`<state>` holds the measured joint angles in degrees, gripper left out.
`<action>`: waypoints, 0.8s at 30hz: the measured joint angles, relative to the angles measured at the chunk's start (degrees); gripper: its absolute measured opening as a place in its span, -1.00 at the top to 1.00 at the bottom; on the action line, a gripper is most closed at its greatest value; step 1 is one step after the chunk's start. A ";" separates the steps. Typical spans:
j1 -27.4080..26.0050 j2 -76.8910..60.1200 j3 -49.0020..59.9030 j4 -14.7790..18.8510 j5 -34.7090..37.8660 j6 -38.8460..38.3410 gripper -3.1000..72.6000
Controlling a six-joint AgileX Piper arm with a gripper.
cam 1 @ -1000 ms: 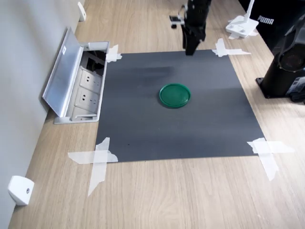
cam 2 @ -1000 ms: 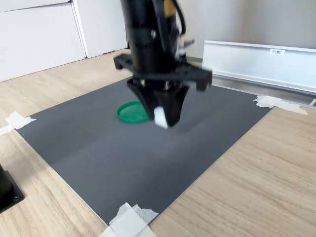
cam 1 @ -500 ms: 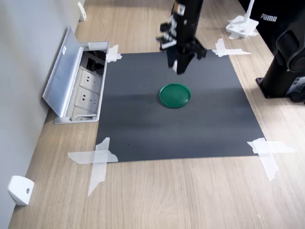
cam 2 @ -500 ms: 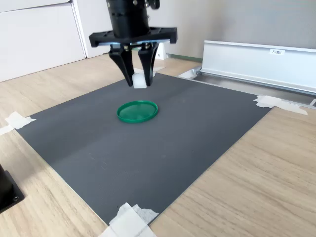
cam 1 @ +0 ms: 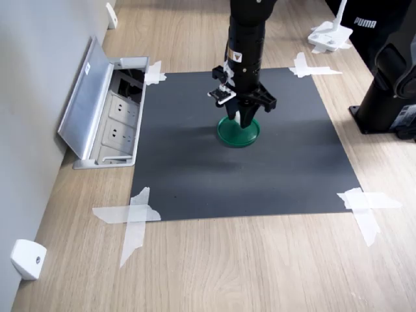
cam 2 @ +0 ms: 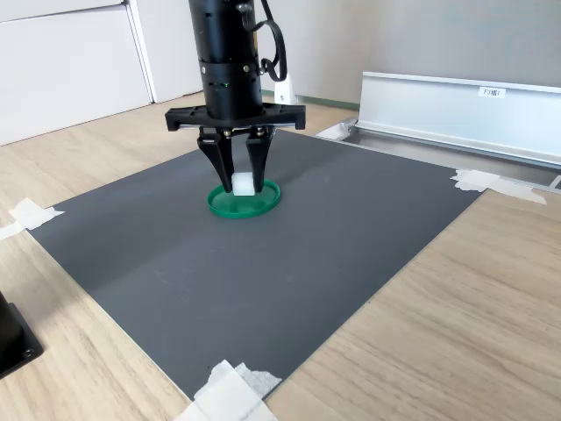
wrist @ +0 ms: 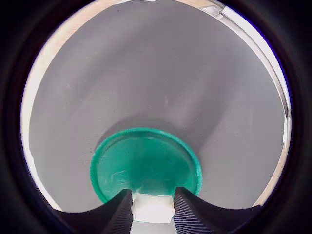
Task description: Grasp a white terminal and put it on the green lid.
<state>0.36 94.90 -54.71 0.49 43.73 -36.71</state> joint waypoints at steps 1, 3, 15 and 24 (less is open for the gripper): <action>0.00 0.00 0.00 -0.05 -0.25 0.00 0.06; 0.00 0.00 0.05 -0.49 -0.63 0.00 -0.04; 0.00 -1.58 0.05 0.11 -0.84 0.00 -0.82; 0.00 -11.65 -2.89 0.47 3.11 0.09 -0.64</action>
<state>0.36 83.25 -57.60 0.95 46.84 -36.62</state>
